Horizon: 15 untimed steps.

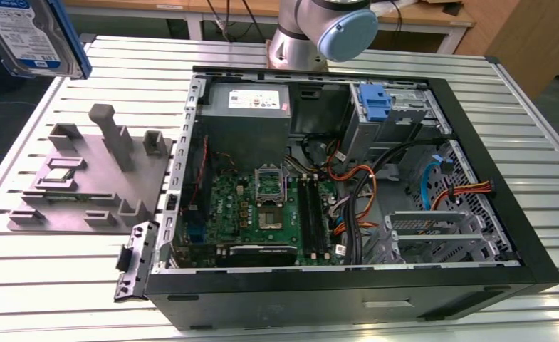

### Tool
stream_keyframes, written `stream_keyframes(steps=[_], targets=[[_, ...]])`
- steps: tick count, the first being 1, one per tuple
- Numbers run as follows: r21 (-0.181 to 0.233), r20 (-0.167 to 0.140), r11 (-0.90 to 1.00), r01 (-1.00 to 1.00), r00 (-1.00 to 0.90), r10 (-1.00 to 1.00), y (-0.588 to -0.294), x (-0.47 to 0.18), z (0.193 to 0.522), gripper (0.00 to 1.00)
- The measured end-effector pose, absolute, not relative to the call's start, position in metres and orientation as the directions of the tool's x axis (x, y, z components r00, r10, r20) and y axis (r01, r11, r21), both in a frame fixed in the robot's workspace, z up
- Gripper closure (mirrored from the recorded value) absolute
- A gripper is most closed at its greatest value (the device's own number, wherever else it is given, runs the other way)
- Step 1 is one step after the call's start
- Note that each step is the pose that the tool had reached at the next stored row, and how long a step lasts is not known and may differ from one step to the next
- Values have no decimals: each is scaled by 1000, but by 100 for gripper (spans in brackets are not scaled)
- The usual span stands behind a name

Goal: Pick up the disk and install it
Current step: 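Pick up the disk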

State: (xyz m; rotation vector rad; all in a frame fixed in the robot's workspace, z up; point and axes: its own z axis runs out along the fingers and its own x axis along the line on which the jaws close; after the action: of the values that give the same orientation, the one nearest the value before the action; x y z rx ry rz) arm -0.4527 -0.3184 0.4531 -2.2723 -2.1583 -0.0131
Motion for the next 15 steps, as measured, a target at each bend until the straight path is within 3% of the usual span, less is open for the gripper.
stream_keyframes(steps=[15], targets=[[0,11,-51,999,51,999,-318,-453,458,64]])
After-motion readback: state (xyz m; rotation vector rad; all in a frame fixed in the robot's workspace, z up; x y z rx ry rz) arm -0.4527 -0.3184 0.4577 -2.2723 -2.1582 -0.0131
